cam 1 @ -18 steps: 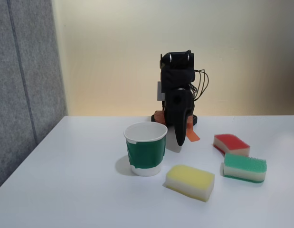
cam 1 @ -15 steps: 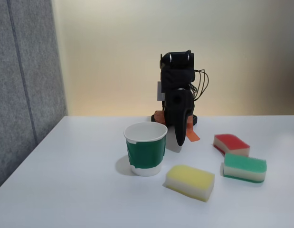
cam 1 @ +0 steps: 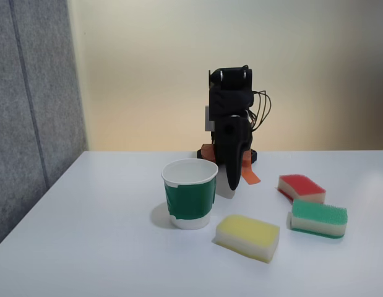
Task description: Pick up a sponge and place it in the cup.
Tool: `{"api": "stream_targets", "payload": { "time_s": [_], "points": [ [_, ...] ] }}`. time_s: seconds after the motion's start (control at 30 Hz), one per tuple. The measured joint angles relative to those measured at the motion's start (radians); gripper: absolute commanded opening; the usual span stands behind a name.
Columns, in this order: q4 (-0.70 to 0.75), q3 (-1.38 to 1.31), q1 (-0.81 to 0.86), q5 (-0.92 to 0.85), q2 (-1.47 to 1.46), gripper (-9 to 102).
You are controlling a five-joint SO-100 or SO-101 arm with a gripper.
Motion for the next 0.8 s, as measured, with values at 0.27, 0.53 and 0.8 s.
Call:
{"api": "stream_targets", "payload": {
  "time_s": [0.27, 0.53, 0.8],
  "points": [
    [0.032, -0.048, 0.0, 0.02, -0.008, 0],
    [0.081, -0.219, -0.046, 0.115, -0.224, 0],
    [0.041, -0.517, -0.138, 0.149, -0.614, 0]
  ]
}}
